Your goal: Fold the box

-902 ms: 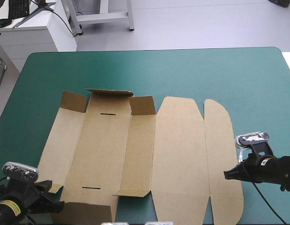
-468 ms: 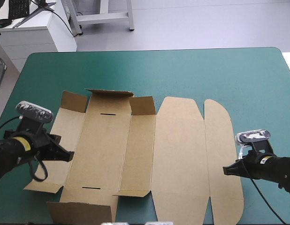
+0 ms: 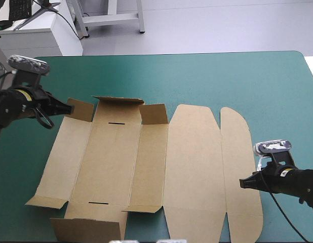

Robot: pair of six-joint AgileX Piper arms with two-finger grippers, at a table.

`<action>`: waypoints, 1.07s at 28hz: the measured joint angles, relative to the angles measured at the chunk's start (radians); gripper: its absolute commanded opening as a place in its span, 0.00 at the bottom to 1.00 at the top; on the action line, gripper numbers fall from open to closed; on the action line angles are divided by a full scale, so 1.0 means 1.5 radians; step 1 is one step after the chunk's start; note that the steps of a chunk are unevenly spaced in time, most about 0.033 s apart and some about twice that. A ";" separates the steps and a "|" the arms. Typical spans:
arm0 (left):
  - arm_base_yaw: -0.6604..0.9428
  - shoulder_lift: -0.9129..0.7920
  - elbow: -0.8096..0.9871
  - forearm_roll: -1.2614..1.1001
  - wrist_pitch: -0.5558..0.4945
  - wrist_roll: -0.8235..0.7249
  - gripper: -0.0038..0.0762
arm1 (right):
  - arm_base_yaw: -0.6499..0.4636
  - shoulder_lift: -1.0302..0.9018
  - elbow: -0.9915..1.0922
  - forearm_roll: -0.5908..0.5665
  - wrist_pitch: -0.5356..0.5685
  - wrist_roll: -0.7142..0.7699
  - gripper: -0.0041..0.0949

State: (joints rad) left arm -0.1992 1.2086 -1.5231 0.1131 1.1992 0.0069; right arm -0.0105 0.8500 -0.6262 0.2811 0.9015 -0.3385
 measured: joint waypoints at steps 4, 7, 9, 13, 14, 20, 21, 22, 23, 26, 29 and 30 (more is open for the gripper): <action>0.134 0.025 -0.048 -0.045 -0.002 0.010 0.04 | 0.000 0.000 0.000 0.000 0.000 -0.003 0.02; 0.237 0.039 -0.054 -0.093 0.005 0.020 0.04 | 0.000 0.000 0.000 0.000 0.000 -0.007 0.02; 0.297 0.049 -0.054 -0.117 0.013 0.026 0.04 | 0.000 0.000 0.000 0.000 0.000 -0.010 0.02; 0.431 0.080 -0.054 -0.196 0.035 0.050 0.04 | 0.000 0.000 0.000 0.000 0.000 -0.015 0.02; 0.455 0.087 -0.054 -0.216 0.035 0.058 0.04 | 0.000 0.000 0.000 0.001 0.000 -0.015 0.02; 0.517 0.126 -0.037 -0.258 0.035 0.076 0.04 | 0.000 0.000 0.000 0.003 0.000 -0.017 0.02; 0.519 0.129 -0.031 -0.252 0.035 0.078 0.04 | 0.000 0.000 0.000 0.006 0.000 -0.017 0.02; 0.519 0.130 -0.026 -0.244 0.035 0.078 0.04 | 0.000 0.000 0.000 0.009 0.000 -0.017 0.02; 0.519 0.131 -0.022 -0.217 0.035 0.078 0.04 | 0.000 0.000 0.000 0.016 0.000 -0.020 0.02; 0.519 0.131 -0.021 -0.159 0.034 0.079 0.04 | 0.000 0.000 0.000 0.024 0.000 -0.025 0.02; 0.519 0.131 -0.020 -0.107 0.034 0.080 0.04 | 0.000 0.000 0.000 0.028 0.000 -0.025 0.02; 0.519 0.131 -0.020 -0.103 0.034 0.080 0.04 | 0.000 0.000 0.000 0.028 0.000 -0.025 0.02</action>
State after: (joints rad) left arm 0.5798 1.4052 -1.5536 -0.0411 1.2506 0.1265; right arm -0.0101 0.8500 -0.6262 0.3232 0.9015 -0.3755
